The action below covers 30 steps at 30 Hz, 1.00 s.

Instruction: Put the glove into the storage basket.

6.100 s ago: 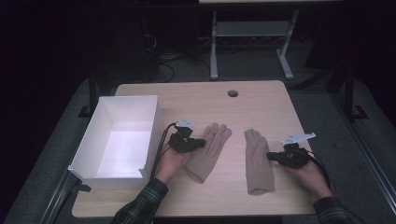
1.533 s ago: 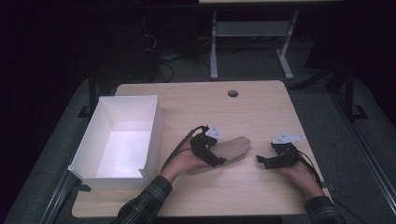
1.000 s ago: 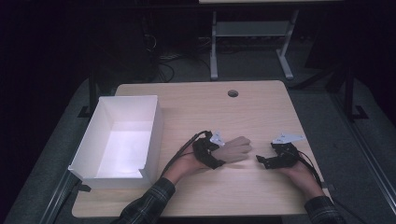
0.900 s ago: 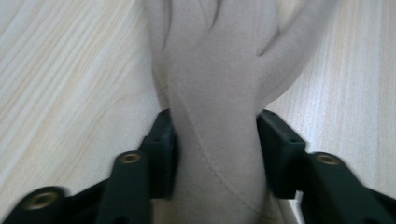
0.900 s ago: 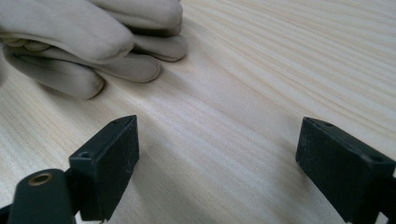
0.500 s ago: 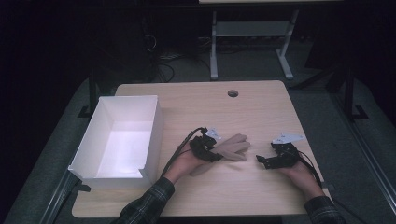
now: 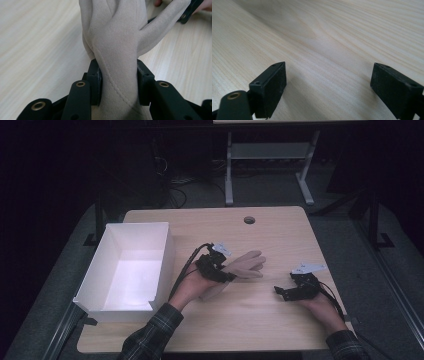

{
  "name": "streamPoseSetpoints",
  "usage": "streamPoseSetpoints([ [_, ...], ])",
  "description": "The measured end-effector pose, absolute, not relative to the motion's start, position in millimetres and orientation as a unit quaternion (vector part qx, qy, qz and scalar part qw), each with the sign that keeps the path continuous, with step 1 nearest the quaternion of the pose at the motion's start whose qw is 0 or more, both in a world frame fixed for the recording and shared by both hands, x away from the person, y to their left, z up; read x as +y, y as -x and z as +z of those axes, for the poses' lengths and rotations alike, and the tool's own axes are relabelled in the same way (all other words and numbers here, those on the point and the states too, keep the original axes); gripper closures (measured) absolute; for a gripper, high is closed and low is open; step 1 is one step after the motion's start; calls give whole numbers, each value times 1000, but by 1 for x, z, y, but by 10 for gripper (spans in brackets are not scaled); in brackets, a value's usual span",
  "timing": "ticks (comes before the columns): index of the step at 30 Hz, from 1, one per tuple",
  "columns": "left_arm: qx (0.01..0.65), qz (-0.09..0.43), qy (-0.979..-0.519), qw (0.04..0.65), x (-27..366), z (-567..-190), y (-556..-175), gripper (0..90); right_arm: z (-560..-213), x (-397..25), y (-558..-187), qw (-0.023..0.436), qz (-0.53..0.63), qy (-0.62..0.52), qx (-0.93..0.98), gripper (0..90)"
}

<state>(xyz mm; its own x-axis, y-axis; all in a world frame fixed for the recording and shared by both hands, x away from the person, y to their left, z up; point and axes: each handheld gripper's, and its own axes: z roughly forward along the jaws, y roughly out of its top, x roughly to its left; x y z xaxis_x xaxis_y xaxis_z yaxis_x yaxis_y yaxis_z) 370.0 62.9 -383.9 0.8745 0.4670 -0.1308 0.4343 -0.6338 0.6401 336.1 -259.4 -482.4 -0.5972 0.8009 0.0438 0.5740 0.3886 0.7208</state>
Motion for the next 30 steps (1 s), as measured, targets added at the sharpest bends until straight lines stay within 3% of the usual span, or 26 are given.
streamPoseSetpoints([
  [14,263,34,-895,358,89,-329,-370,633,-482,-259,-336,157,360,-421,818,130],
  [30,308,69,-872,375,159,-284,-368,633,-482,-259,-336,158,359,-421,818,130],
])
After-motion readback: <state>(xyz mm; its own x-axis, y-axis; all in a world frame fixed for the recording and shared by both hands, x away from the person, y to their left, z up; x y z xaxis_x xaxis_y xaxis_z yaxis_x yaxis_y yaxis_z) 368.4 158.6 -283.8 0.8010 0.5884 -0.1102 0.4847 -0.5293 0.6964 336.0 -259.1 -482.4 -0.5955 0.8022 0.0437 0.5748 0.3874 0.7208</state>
